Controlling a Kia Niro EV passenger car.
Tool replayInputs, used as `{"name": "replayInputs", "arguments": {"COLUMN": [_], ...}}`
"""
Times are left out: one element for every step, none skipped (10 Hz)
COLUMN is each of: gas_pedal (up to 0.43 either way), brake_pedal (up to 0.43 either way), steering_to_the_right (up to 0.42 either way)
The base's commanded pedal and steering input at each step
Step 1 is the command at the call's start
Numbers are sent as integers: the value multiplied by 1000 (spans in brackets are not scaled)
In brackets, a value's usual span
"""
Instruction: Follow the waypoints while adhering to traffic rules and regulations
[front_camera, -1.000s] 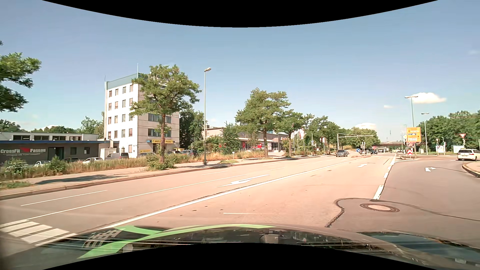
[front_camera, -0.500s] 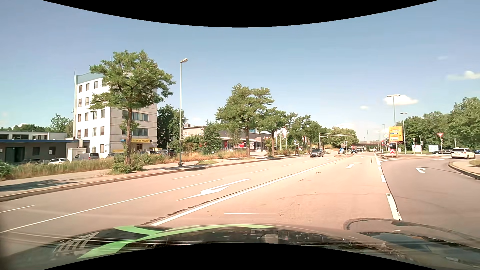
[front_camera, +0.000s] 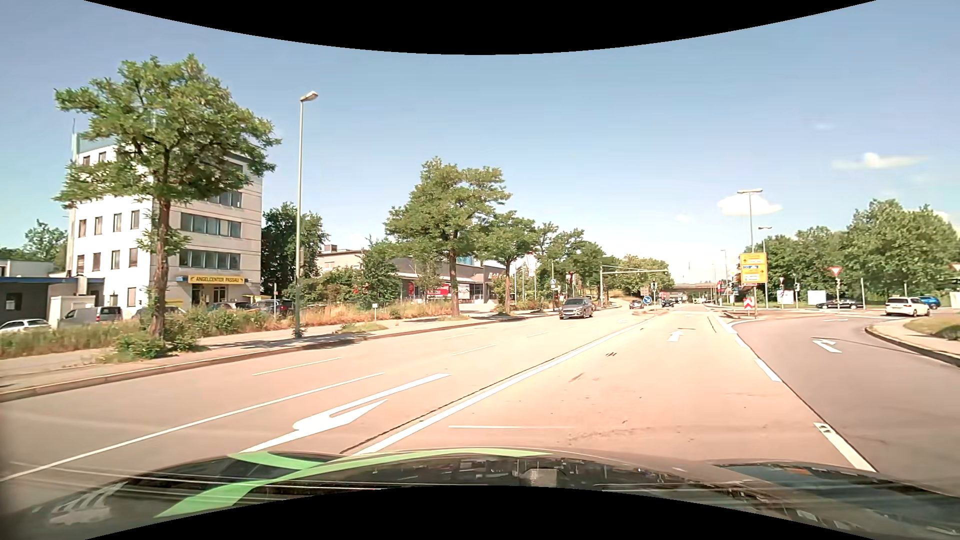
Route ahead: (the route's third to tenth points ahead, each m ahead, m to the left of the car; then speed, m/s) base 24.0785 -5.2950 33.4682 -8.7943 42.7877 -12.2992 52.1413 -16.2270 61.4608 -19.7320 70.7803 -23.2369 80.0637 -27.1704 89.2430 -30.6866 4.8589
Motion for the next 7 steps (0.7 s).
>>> {"name": "replayInputs", "arguments": {"gas_pedal": [209,209,209,209,209,209,209], "brake_pedal": [0,0,0,0,0,0,0], "steering_to_the_right": [157,155,152,145,140,134,132]}}
